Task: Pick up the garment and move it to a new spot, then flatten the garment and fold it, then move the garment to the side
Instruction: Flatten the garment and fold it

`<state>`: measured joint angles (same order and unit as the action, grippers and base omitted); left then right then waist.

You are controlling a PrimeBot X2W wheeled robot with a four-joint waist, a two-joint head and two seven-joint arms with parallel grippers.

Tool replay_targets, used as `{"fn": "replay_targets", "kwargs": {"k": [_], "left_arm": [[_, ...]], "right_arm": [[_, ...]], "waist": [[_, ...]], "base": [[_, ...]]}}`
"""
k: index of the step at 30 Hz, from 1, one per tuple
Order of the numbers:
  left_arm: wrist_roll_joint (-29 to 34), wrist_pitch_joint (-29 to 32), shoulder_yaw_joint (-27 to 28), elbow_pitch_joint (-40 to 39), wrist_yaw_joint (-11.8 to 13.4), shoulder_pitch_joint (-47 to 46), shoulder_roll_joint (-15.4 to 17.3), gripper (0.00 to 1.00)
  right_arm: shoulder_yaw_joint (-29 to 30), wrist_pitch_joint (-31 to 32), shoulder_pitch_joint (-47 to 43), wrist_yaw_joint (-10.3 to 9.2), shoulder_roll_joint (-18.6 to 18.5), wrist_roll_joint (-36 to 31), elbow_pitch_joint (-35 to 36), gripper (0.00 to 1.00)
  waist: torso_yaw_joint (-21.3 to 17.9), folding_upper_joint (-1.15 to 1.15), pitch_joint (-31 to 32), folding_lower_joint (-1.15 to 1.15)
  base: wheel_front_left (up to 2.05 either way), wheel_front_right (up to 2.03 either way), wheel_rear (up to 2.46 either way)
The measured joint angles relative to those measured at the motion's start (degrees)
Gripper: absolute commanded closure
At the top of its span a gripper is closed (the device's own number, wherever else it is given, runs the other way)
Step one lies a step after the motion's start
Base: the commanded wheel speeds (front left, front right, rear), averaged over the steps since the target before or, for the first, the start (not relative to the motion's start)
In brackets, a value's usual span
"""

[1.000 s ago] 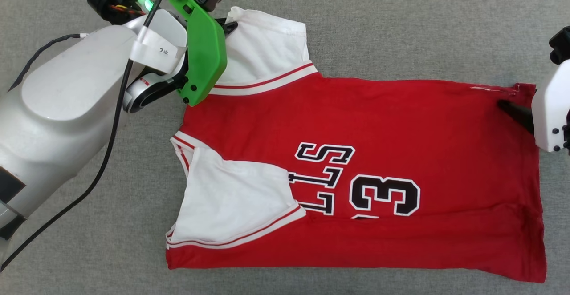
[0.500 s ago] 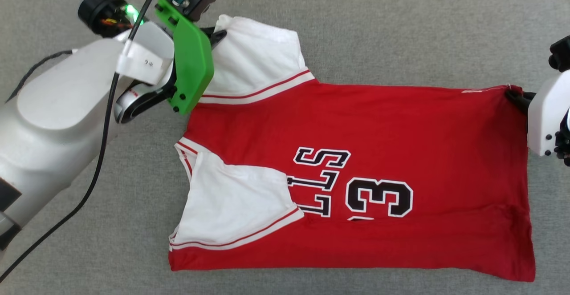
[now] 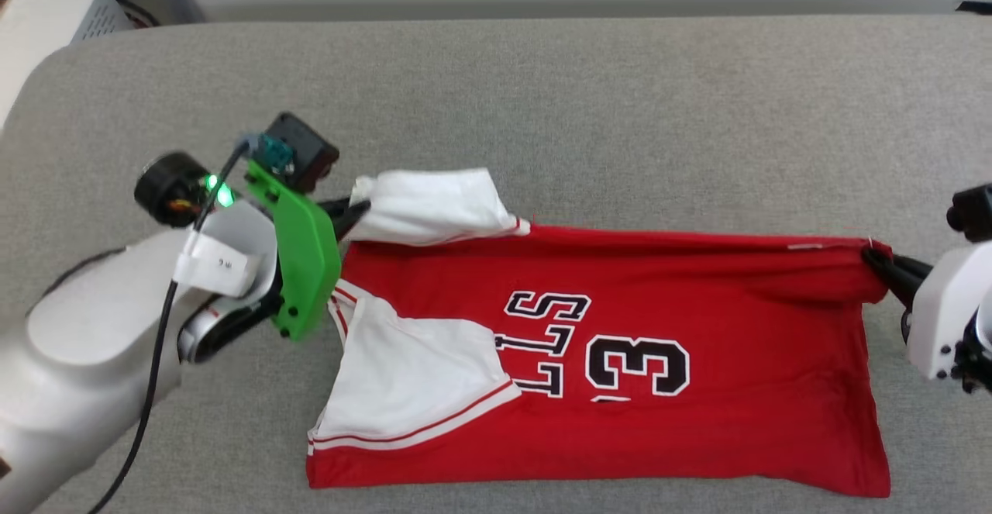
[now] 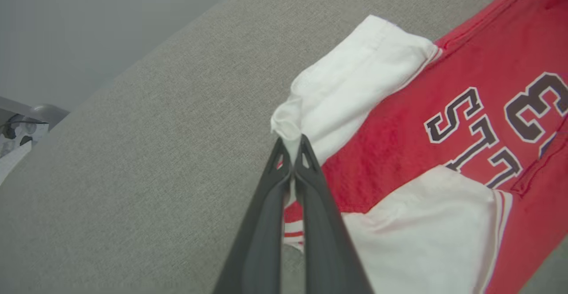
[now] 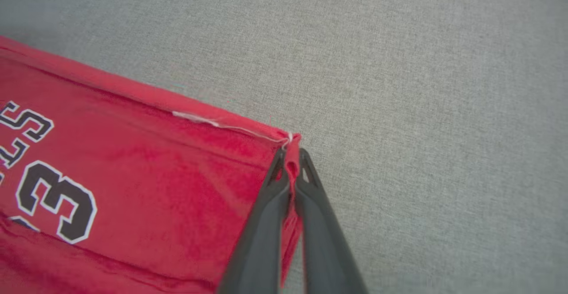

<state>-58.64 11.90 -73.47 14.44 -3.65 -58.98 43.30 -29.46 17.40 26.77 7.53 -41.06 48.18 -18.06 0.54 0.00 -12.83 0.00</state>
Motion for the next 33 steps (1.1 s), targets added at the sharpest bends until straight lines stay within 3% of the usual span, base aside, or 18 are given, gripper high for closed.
{"fn": "replay_targets", "kwargs": {"k": [11, 18, 23, 24, 25, 26, 27, 33], "left_arm": [[-1.5, 0.0, 0.0, -10.0, 5.9, 16.9, 5.0, 1.00], [-2.5, -1.0, -0.1, -10.6, 7.2, 24.0, 4.9, 1.00], [-3.8, -2.6, 0.0, -6.9, 6.9, 25.7, 3.1, 1.00], [-4.0, -3.1, 0.0, -6.2, 6.9, 25.8, 2.7, 0.85], [-4.4, -3.9, 0.4, -5.2, 6.8, 26.1, 2.0, 0.39], [-4.4, -5.0, 0.6, -4.3, 6.9, 26.4, 1.4, 0.00], [-4.4, -6.0, 0.8, -3.5, 6.9, 26.6, 0.8, 0.00], [-3.1, -13.2, 2.1, -1.9, 8.8, 28.5, -0.1, 0.00]], "right_arm": [[2.7, -1.5, -14.6, 0.00, 0.1, 1.8, 3.2, 1.00], [5.0, -1.1, -20.9, 0.00, 1.5, 2.4, 3.5, 1.00], [5.4, -0.5, -22.5, 0.00, 4.1, 2.1, 1.7, 1.00], [5.4, -0.7, -22.5, 0.00, 4.4, 1.7, 1.5, 0.99], [5.4, -0.9, -22.5, 0.00, 4.6, 1.4, 1.3, 0.64], [5.5, -1.3, -22.5, 0.00, 4.9, 1.1, 1.0, 0.05], [5.7, -1.8, -22.5, 0.00, 5.3, 0.9, 0.7, 0.00], [6.7, -5.1, -23.1, 0.00, 5.2, -0.3, 2.6, 0.00]], "waist": [[0.9, 0.00, 6.6, 0.00], [1.5, 0.00, 7.0, 0.00], [1.5, 0.00, 6.0, 0.00], [1.4, 0.00, 5.8, 0.00], [1.4, 0.00, 5.7, 0.00], [1.3, 0.00, 5.6, 0.00], [1.1, 0.00, 5.6, 0.00], [0.7, 0.00, 7.3, 0.00]], "base": [[0.00, 0.00, 0.00], [0.00, 0.00, 0.00], [0.00, 0.00, 0.00], [0.00, 0.00, 0.00], [0.00, 0.00, 0.00], [0.00, 0.00, 0.00], [0.00, 0.00, 0.00], [0.00, 0.00, 0.00]]}}
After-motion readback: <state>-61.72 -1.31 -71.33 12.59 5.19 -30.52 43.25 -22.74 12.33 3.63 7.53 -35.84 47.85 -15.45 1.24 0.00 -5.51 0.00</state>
